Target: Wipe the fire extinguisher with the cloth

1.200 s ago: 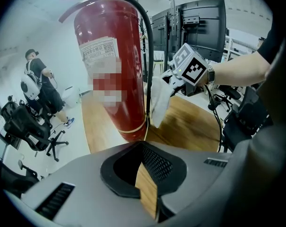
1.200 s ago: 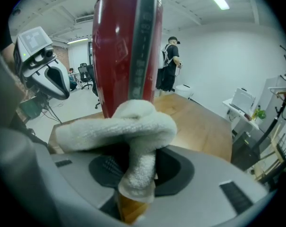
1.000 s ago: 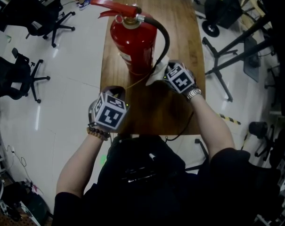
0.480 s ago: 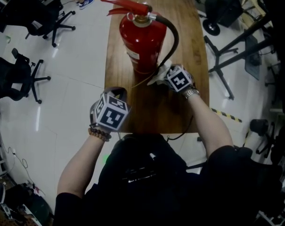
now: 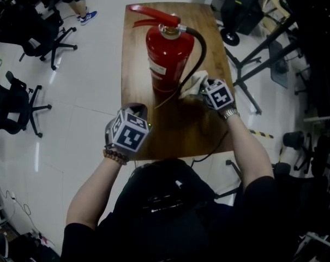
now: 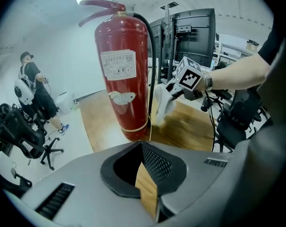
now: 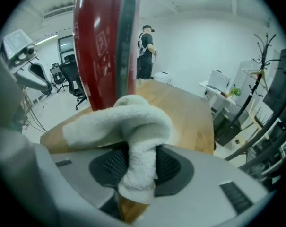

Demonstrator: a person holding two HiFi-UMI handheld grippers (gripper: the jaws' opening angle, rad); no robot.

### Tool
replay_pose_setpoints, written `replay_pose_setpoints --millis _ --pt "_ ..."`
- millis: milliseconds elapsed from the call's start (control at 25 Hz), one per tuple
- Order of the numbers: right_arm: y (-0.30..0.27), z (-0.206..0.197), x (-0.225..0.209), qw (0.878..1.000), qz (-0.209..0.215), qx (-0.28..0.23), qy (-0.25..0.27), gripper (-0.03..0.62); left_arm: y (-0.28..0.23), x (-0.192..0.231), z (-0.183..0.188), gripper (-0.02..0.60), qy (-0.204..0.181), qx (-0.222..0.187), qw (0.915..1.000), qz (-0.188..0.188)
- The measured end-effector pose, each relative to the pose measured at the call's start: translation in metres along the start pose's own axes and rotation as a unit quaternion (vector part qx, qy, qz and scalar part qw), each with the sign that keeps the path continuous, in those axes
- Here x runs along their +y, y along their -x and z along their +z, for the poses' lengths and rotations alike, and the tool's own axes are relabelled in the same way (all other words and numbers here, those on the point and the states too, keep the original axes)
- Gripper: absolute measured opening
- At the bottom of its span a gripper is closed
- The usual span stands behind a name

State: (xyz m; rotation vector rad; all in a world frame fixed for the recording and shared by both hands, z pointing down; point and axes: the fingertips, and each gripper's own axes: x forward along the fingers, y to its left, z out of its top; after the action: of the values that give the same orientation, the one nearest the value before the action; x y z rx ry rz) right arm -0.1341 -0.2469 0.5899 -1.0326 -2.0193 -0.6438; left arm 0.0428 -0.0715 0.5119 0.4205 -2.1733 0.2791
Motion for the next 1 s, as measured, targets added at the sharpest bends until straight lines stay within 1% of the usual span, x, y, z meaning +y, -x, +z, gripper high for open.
replay_pose_setpoints --millis 280,440,600,760,880,1000 --pt "0.08 0.043 -0.029 0.996 -0.053 -0.071 -0.013 0.156 0.007 -0.005 0.014 0.0 -0.022 -0.027 0.9992 -0.018" --pt "0.127 0.068 -0.045 0.99 -0.09 -0.105 -0.011 0.156 0.012 -0.008 0.019 0.0 -0.031 -0.041 0.9984 -0.025" --pt "0.162 0.096 -0.053 0.984 -0.115 -0.136 -0.003 0.156 0.016 -0.013 0.02 0.0 -0.036 -0.049 0.9976 -0.033" --pt "0.191 0.127 -0.058 0.978 -0.13 -0.162 0.023 0.156 0.018 -0.016 0.021 0.0 -0.036 -0.054 0.9973 -0.035" --pt "0.205 0.148 -0.063 0.974 -0.13 -0.179 0.049 0.156 0.021 -0.016 0.024 0.0 -0.034 -0.055 0.9974 -0.031" --pt "0.212 0.174 -0.064 0.968 -0.126 -0.201 0.079 0.156 0.021 -0.012 0.03 0.0 -0.026 -0.057 0.9979 -0.019"
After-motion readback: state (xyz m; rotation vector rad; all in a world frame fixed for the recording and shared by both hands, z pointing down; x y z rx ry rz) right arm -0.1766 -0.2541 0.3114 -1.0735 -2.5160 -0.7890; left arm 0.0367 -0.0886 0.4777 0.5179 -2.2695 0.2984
